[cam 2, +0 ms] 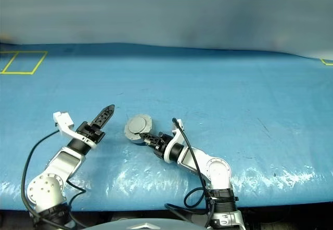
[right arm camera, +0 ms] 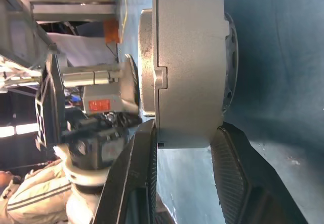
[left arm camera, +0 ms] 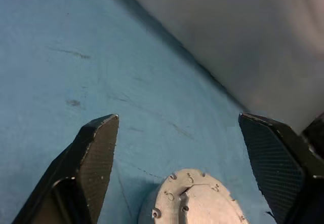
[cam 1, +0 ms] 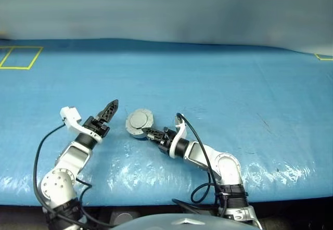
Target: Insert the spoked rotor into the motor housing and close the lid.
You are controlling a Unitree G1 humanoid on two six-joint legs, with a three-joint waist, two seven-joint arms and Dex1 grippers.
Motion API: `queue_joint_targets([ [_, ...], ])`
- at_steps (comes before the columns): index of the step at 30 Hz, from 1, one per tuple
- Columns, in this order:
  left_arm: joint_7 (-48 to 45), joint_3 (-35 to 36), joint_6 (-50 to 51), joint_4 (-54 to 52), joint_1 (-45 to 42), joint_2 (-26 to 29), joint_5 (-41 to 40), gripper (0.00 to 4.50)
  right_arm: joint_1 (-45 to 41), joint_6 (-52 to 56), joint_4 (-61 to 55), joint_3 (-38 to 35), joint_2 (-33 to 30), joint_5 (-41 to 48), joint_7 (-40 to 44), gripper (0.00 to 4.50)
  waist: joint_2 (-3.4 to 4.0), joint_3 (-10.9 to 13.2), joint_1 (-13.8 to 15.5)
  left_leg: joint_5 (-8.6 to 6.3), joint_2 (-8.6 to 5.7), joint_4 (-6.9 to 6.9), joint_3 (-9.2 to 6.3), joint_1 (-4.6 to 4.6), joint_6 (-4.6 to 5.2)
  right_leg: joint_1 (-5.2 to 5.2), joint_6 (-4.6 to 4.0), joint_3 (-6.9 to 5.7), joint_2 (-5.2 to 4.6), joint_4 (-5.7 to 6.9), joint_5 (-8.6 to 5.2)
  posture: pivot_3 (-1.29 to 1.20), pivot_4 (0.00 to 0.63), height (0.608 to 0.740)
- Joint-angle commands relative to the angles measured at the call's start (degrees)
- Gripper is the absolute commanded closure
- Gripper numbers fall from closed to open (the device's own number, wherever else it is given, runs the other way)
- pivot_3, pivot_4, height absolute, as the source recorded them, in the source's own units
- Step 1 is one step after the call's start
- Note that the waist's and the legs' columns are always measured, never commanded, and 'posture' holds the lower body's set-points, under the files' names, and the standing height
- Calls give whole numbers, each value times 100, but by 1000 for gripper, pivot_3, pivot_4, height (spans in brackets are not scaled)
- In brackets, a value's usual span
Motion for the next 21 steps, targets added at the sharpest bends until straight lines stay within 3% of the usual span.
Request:
queue_joint_targets([
  [1, 457, -86, -140, -260, 250, -380, -1109, 0, -420, -259, -472, -82, 493, 441, 253, 3333, -12, 14, 1, 0, 0, 4, -1, 0, 0, 0, 2, 0, 1, 0, -1, 0, 150, 740],
  [5, 801, -409, -234, -146, 456, -531, -1737, 0, -601, -375, -489, -70, 429, 496, 246, 3333, -16, 23, 0, 0, 1, 22, -4, -5, 0, 2, 7, 0, 5, 2, 2, 0, 150, 740],
  [21, 856, -1687, -929, 240, 394, -599, -2570, 0, -469, -255, -713, 358, 280, 676, 140, 3333, -13, 25, 13, 0, -6, 28, -5, -14, 0, 0, -6, 0, 1, -1, 15, 0, 150, 740],
])
